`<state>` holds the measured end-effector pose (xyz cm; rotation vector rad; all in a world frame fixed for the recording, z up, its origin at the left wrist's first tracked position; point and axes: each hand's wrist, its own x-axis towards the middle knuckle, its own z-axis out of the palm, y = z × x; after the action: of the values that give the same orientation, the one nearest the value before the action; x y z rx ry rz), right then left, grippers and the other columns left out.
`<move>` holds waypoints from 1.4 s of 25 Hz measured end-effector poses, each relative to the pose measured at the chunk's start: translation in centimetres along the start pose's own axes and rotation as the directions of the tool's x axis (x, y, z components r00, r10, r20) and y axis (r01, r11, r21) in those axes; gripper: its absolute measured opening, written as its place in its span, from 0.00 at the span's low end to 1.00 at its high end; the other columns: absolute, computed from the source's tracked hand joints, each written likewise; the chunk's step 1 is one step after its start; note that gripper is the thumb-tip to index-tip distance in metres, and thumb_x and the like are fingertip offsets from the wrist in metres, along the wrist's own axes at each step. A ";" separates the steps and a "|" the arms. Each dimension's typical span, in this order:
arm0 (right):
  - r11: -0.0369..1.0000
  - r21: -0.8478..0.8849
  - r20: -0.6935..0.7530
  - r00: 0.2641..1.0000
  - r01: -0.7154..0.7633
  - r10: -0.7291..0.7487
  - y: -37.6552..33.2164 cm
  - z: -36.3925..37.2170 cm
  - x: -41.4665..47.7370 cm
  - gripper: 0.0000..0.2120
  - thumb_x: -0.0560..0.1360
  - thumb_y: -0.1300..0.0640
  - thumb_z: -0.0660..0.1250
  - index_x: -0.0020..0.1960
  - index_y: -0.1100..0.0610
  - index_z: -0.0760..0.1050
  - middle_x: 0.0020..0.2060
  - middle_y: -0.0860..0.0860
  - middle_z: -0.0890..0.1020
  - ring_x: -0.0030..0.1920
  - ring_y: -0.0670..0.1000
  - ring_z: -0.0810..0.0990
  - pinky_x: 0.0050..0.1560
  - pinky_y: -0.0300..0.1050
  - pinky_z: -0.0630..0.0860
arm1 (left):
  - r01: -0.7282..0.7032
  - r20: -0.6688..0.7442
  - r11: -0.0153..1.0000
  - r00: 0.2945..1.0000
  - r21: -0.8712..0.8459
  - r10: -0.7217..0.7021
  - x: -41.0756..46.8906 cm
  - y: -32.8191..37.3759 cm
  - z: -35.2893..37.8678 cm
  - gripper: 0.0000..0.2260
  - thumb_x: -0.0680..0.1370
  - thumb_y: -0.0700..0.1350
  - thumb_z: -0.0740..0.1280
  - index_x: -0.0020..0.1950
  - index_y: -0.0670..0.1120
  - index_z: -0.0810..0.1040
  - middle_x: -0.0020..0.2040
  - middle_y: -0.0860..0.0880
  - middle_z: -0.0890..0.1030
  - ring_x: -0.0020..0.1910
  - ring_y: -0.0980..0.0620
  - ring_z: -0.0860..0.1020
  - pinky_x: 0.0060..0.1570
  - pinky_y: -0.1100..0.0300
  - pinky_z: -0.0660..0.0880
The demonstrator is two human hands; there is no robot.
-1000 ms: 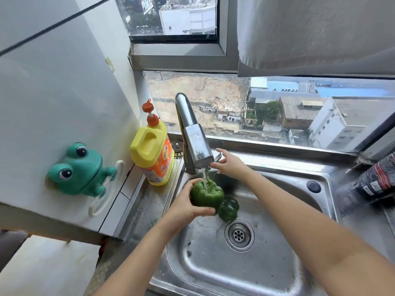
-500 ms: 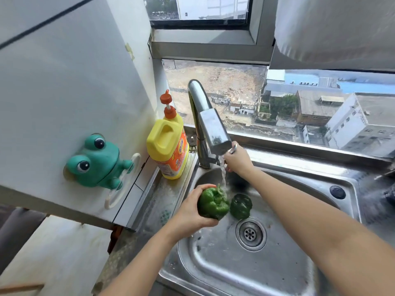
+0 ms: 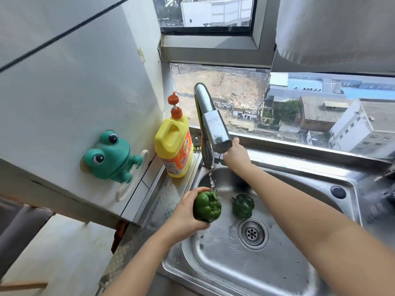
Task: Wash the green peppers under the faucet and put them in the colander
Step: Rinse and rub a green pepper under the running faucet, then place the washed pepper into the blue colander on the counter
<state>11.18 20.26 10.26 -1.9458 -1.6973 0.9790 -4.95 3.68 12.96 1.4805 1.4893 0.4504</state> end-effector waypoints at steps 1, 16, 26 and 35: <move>0.999 0.026 0.043 0.999 -0.030 0.029 0.3 -0.2 -0.3 0.20 0.76 0.63 0.59 0.66 0.67 0.59 0.52 0.66 0.79 0.52 0.65 0.79 0.45 0.51 0.74 | 0.025 0.014 0.998 1.000 0.059 -0.026 0.1 -0.1 0.1 0.36 0.63 0.38 0.75 0.66 0.60 0.65 0.61 0.56 0.67 0.60 0.55 0.72 0.57 0.65 0.71; 0.925 0.340 0.388 0.921 -0.166 0.023 10.5 -6.1 -17.3 0.13 0.79 0.60 0.61 0.62 0.55 0.75 0.57 0.53 0.80 0.57 0.49 0.78 0.49 0.33 0.73 | -0.330 0.176 0.430 0.916 0.840 0.360 0.0 3.4 7.3 0.32 0.71 0.40 0.68 0.73 0.51 0.61 0.68 0.48 0.66 0.65 0.44 0.64 0.63 0.50 0.59; 0.928 0.342 0.204 0.976 -0.148 0.080 11.3 -9.7 -23.4 0.25 0.67 0.48 0.76 0.61 0.52 0.74 0.50 0.51 0.81 0.48 0.49 0.80 0.49 0.45 0.80 | -0.624 0.318 0.490 0.758 0.609 0.570 -1.4 8.3 10.4 0.36 0.68 0.50 0.75 0.72 0.46 0.63 0.66 0.48 0.69 0.65 0.48 0.67 0.65 0.57 0.60; 0.915 -0.106 -0.382 0.866 -0.389 0.324 12.2 -6.7 -29.7 0.35 0.64 0.47 0.76 0.67 0.52 0.67 0.58 0.53 0.76 0.56 0.54 0.77 0.55 0.46 0.75 | -0.622 0.419 0.510 0.780 0.594 0.464 -1.3 8.7 7.6 0.29 0.71 0.30 0.61 0.70 0.49 0.65 0.60 0.44 0.71 0.52 0.41 0.77 0.51 0.54 0.73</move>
<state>23.63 -9.79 14.10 -2.4431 -1.2805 0.5420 5.81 1.52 16.83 2.5811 1.0035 0.0386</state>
